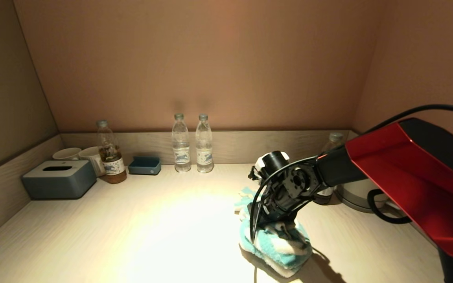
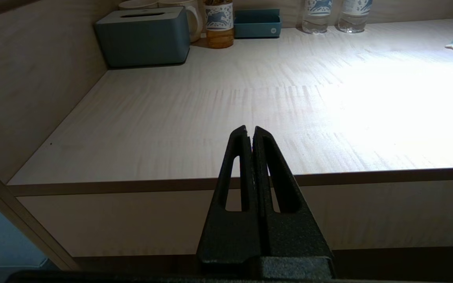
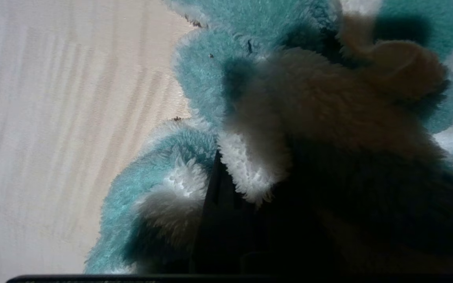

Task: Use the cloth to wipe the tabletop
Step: Sweep the stains on the table

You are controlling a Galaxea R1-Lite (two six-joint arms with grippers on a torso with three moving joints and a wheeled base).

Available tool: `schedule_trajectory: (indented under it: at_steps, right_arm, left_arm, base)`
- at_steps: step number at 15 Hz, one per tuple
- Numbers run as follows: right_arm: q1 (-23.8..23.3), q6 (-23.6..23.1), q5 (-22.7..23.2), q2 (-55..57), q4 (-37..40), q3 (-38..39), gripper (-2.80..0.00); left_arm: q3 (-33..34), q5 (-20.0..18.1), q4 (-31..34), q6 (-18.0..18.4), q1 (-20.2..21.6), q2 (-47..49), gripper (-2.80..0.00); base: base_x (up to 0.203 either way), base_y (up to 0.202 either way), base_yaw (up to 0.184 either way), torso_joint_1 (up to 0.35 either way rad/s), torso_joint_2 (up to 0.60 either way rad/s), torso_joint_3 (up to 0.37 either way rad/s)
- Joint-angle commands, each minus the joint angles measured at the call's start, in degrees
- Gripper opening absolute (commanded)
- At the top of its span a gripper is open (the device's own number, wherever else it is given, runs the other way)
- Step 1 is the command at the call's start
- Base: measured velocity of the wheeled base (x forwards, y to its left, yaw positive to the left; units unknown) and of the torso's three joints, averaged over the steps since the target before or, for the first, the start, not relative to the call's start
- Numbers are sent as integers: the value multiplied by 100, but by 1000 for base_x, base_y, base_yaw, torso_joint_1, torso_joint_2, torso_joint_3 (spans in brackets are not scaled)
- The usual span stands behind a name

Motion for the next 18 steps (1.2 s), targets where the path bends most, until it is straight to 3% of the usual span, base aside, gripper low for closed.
schedule_trajectory:
  at_steps: [1,3,7,18]
  right_arm:
    - [-134,-1,-1,-73,56,61,-280]
    - [-594,-21,16,-404,105,403,-280]
    - [-1042,-138,94,-993,46,1171,-280]
    - [-2027,-410,375,-1344,46,1417,-280]
  left_arm:
    - [0,0,1,3,4,-2,-280]
    - [0,0,8,10,4,6,-280]
    - [0,0,1,3,-5,6,-280]
    - [0,0,1,3,-5,6,-280]
  base:
    - [0,0,0,0,0,0]
    - [0,0,0,0,0,0]
    - [0,0,0,0,0,0]
    - [0,0,0,0,0,0]
